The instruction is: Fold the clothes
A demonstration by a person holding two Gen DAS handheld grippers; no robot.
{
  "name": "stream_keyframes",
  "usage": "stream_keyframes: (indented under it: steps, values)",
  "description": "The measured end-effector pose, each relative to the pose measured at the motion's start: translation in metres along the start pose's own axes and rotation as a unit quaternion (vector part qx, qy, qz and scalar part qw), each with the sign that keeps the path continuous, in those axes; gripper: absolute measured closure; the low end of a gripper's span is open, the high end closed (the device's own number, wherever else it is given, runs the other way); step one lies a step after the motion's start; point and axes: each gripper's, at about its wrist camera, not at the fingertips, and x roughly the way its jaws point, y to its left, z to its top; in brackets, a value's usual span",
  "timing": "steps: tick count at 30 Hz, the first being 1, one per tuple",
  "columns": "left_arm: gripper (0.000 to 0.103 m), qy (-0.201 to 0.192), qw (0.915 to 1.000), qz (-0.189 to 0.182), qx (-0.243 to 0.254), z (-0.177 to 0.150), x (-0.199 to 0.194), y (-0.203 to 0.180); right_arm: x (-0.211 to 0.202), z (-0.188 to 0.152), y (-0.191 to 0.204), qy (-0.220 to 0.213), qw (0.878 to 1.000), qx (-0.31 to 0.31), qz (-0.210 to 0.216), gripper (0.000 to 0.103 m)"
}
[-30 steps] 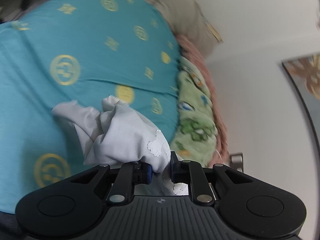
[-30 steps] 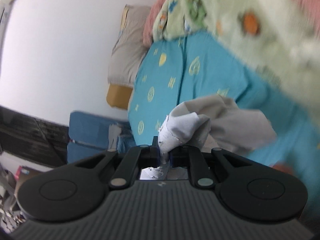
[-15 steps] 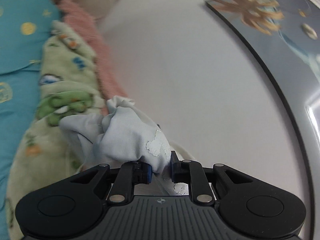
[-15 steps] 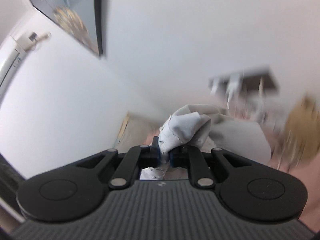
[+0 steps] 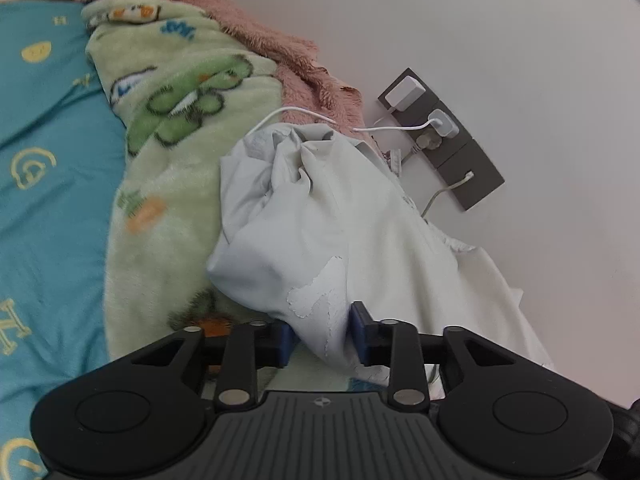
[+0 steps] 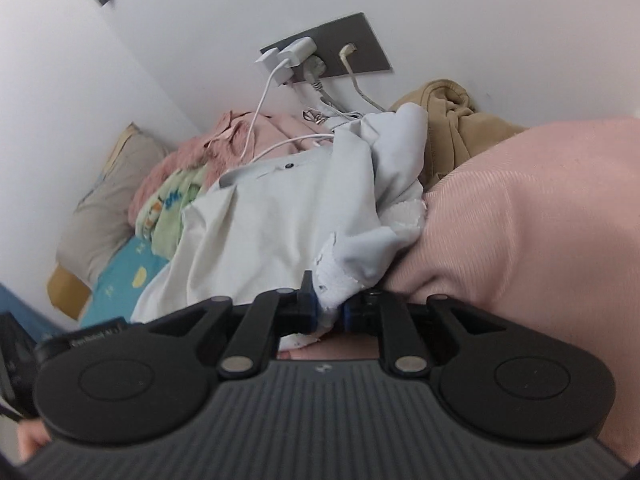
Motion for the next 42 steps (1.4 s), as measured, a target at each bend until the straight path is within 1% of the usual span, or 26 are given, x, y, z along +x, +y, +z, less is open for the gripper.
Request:
stream_keyframes:
  steps: [1, 2, 3, 4, 5, 6, 7, 9, 10, 14, 18, 20, 24, 26, 30, 33, 39, 42]
  values:
    - [0.057, -0.005, 0.9998, 0.013, 0.014, 0.001, -0.007, -0.004, -0.005, 0.001, 0.003, 0.003, 1.0, -0.003, -0.006, 0.081]
    - [0.052, -0.011, 0.9992, 0.026, 0.028, 0.003, -0.014, -0.008, -0.008, 0.003, 0.006, 0.009, 1.0, -0.004, -0.013, 0.077]
    - [0.039, -0.016, 0.9983, 0.038, 0.042, 0.004, -0.022, -0.012, -0.015, 0.004, 0.01, 0.012, 1.0, -0.007, -0.015, 0.065]
    - [0.023, -0.021, 0.9969, 0.051, 0.056, 0.005, -0.029, -0.016, -0.021, 0.005, 0.014, 0.013, 1.0, -0.011, -0.017, 0.041]
    - [0.016, -0.038, 0.9946, 0.062, 0.074, 0.006, -0.039, -0.022, -0.03, 0.007, 0.019, 0.005, 1.0, -0.016, -0.011, 0.028]
    - [0.01, -0.05, 0.9925, 0.065, 0.091, 0.005, -0.05, -0.028, -0.039, 0.009, 0.024, -0.004, 1.0, -0.023, -0.006, 0.013]
    - [0.005, -0.062, 0.9901, 0.067, 0.107, 0.005, -0.062, -0.035, -0.046, 0.01, 0.031, -0.014, 0.999, -0.036, -0.008, 0.015]
    - [0.001, -0.084, 0.9859, 0.068, 0.128, -0.001, -0.089, -0.048, -0.059, 0.012, 0.044, -0.036, 0.997, -0.064, -0.012, 0.015]
    - [0.0, -0.094, 0.9834, 0.069, 0.139, -0.005, -0.103, -0.055, -0.066, 0.013, 0.051, -0.046, 0.996, -0.077, -0.014, 0.015]
    - [0.0, -0.13, 0.9755, 0.073, 0.162, -0.031, -0.15, -0.067, -0.106, -0.002, 0.071, -0.078, 0.991, -0.105, -0.004, 0.015]
    - [0.0, -0.165, 0.9658, 0.076, 0.185, -0.058, -0.198, -0.078, -0.146, -0.017, 0.091, -0.109, 0.985, -0.133, 0.006, 0.015]
    - [0.0, -0.183, 0.9602, 0.078, 0.196, -0.071, -0.221, -0.084, -0.166, -0.03, 0.1, -0.126, 0.981, -0.15, 0.01, 0.015]
    - [0.0, -0.217, 0.9478, 0.081, 0.219, -0.098, -0.269, -0.096, -0.198, -0.056, 0.113, -0.145, 0.974, -0.174, 0.018, 0.015]
    - [0.001, -0.231, 0.9414, 0.095, 0.227, -0.115, -0.287, -0.095, -0.21, -0.07, 0.116, -0.155, 0.97, -0.185, 0.021, 0.015]
    - [0.001, -0.253, 0.9346, 0.102, 0.228, -0.143, -0.316, -0.09, -0.231, -0.096, 0.122, -0.176, 0.964, -0.2, 0.024, 0.015]
    - [0.001, -0.265, 0.9322, 0.104, 0.223, -0.159, -0.331, -0.083, -0.235, -0.111, 0.123, -0.184, 0.961, -0.206, 0.022, 0.015]
    - [0.001, -0.274, 0.9292, 0.113, 0.22, -0.182, -0.345, -0.071, -0.236, -0.137, 0.125, -0.194, 0.956, -0.218, 0.017, 0.015]
    - [0.001, -0.278, 0.9292, 0.108, 0.219, -0.194, -0.348, -0.06, -0.237, -0.15, 0.126, -0.199, 0.954, -0.223, 0.014, 0.015]
